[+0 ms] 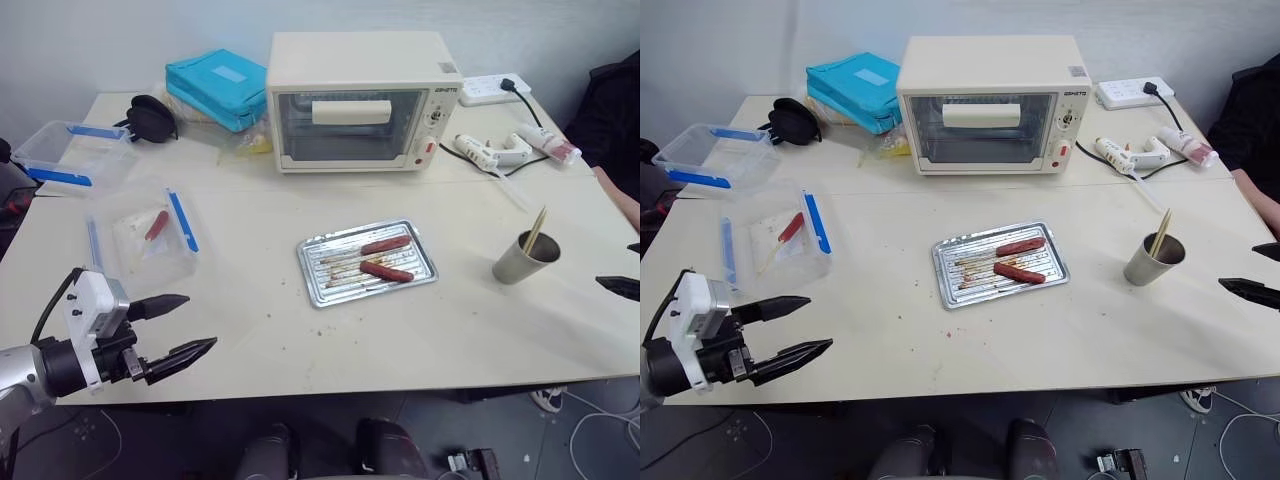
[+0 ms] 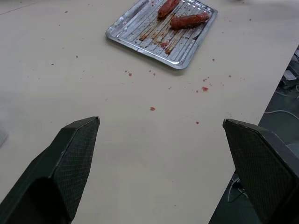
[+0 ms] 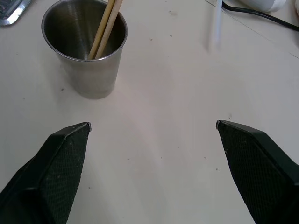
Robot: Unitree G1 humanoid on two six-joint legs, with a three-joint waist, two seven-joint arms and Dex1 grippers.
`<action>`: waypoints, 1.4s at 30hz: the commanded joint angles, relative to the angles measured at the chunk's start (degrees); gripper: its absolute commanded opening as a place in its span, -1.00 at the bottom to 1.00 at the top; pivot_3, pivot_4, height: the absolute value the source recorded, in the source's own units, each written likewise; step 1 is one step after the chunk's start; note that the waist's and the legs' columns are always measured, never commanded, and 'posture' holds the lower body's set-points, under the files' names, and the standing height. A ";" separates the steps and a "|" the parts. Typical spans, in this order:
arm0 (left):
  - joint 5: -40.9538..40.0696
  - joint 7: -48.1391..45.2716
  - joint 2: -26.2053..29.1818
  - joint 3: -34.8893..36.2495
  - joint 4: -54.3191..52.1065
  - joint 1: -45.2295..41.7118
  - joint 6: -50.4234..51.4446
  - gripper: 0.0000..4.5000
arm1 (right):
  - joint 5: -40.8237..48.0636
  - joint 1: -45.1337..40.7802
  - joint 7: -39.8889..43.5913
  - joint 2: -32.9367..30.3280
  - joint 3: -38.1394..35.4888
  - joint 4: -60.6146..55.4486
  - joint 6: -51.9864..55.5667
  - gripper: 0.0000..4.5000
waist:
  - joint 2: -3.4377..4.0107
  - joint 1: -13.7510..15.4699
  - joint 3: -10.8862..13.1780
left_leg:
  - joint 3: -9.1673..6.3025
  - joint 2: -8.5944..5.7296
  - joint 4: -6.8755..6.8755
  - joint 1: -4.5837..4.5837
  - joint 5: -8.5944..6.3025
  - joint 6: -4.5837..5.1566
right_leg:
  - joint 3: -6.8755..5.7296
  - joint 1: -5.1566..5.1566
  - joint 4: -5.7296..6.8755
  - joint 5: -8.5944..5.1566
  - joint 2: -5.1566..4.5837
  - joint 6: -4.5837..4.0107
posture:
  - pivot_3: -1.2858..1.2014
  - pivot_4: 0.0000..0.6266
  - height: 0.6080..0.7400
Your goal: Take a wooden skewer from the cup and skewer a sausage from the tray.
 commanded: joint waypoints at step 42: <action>-18.39 1.81 4.80 -18.53 1.45 -32.68 6.39 1.00 | 2.72 -11.96 -19.67 12.80 3.40 -15.79 17.27 0.75 | 0.00 0.12 0.00 | 0.02 -0.08 0.14 -0.02 0.04 -0.05 | 0.02 -0.05 0.49 0.00 0.32 0.05 | 0.03 -0.52 1.00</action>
